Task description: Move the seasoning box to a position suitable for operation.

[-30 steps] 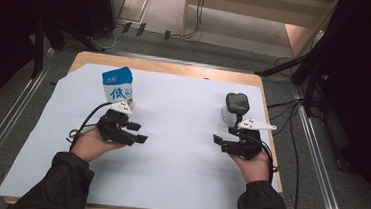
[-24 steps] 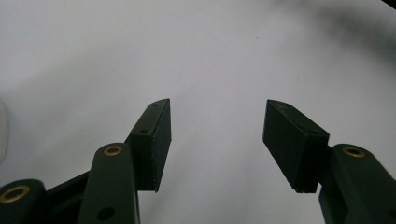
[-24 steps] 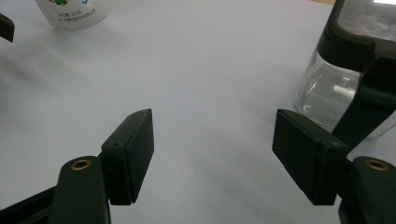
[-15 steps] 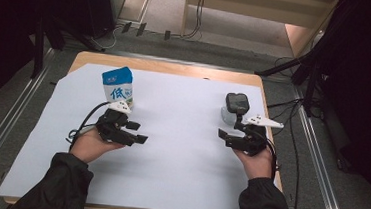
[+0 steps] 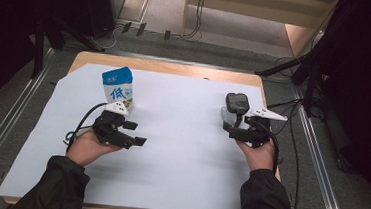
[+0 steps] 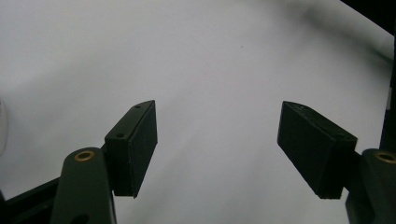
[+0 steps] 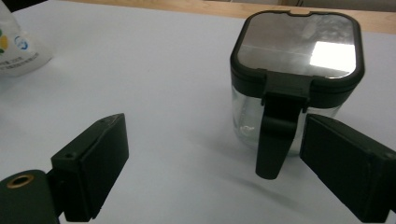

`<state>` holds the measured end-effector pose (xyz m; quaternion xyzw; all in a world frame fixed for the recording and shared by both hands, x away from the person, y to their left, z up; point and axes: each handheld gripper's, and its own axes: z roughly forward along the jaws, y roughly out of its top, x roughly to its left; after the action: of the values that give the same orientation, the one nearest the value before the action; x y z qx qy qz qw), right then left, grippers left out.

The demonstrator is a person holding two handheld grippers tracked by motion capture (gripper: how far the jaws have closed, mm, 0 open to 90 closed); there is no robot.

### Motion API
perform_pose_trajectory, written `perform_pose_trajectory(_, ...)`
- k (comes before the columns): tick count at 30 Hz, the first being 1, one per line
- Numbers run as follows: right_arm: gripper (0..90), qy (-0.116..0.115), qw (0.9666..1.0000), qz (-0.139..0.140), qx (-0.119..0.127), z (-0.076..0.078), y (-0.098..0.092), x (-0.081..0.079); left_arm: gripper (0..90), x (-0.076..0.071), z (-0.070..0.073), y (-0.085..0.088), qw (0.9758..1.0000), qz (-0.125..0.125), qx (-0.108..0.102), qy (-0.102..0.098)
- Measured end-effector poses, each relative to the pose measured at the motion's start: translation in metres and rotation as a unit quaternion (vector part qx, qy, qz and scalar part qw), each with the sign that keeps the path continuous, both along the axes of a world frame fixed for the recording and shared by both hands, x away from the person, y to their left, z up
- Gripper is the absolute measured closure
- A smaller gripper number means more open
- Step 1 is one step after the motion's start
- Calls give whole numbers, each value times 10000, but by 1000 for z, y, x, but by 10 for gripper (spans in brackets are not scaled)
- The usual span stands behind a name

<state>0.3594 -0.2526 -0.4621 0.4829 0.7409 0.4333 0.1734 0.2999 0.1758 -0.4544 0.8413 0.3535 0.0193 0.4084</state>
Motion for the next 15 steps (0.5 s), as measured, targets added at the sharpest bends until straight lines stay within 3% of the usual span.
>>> perform_pose_trajectory(10,87,-111,9998,-173,-56,6,-5,16,297,-6,-1,6,10000,61,25,34)
perform_pose_trajectory(15,87,-48,9997,-211,-105,4,-3,24,297,-10,-1,8,9999,91,40,50)
